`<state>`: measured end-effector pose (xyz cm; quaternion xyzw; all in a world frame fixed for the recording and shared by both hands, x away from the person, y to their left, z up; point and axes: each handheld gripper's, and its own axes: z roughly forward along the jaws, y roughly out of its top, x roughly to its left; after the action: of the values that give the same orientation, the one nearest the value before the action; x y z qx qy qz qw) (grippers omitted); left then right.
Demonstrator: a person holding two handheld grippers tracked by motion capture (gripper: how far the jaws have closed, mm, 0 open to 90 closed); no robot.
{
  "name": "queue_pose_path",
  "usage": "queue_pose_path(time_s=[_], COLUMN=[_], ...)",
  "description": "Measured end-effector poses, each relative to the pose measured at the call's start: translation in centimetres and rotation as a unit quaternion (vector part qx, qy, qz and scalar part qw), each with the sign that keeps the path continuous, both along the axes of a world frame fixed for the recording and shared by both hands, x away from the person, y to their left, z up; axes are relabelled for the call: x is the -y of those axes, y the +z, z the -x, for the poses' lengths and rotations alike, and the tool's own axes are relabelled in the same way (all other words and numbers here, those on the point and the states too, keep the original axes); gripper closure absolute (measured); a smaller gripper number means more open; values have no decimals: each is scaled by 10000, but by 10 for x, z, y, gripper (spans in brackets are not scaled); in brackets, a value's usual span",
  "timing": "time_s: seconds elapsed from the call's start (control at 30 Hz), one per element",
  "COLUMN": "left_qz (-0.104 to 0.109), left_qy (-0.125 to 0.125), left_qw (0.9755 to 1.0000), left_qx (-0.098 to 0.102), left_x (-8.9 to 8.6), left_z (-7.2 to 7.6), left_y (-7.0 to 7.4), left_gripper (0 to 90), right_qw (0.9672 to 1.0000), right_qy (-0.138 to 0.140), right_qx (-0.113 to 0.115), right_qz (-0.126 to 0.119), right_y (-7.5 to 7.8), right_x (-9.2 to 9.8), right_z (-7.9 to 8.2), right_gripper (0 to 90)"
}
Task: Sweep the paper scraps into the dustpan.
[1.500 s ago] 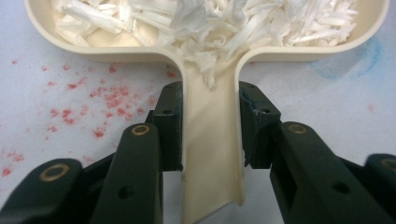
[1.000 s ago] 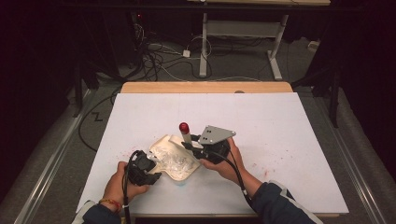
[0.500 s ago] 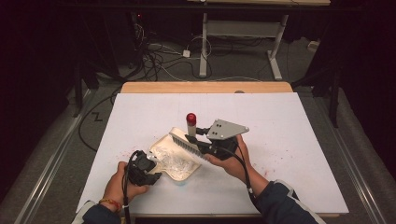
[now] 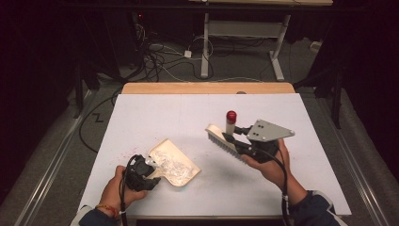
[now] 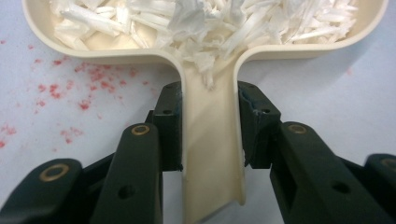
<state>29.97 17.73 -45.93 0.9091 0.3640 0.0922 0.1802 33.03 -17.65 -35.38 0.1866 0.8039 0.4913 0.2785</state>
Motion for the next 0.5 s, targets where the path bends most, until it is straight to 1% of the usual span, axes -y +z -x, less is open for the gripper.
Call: queue_pose_path(time_s=[0.1,0.2,0.27,0.3,0.37,0.4,0.47,0.5], left_qz=[-15,-29,-57,-56,-66,-75,-87,-95], left_qy=[-94,-169,-203,-213,-244,-260,-286,-304], left_qw=[10000,9998,9998,9997,9997,9996,9995,9995], left_qx=[-26,-33,-39,-41,-53,-52,-43,-31], left_x=[3,6,7,8,10,11,13,14], left_z=[8,15,19,20,24,25,27,28], left_y=[-1,-1,-1,-1,-1,-2,-1,-1], left_gripper=[628,628,627,627,628,628,627,627], right_qw=[9995,9986,9978,9974,9968,9959,9945,9934], right_qy=[-235,-368,-462,-459,-407,-332,-212,-117], right_qx=[-121,-223,-289,-335,-455,-551,-651,-697], right_qz=[149,301,378,433,520,630,795,901], right_y=[-2,-5,-8,-9,-12,-15,-20,-23], right_x=[21,39,48,51,53,52,45,39], right_z=[5,12,19,22,27,31,36,41], right_gripper=[711,711,711,711,712,712,712,712])
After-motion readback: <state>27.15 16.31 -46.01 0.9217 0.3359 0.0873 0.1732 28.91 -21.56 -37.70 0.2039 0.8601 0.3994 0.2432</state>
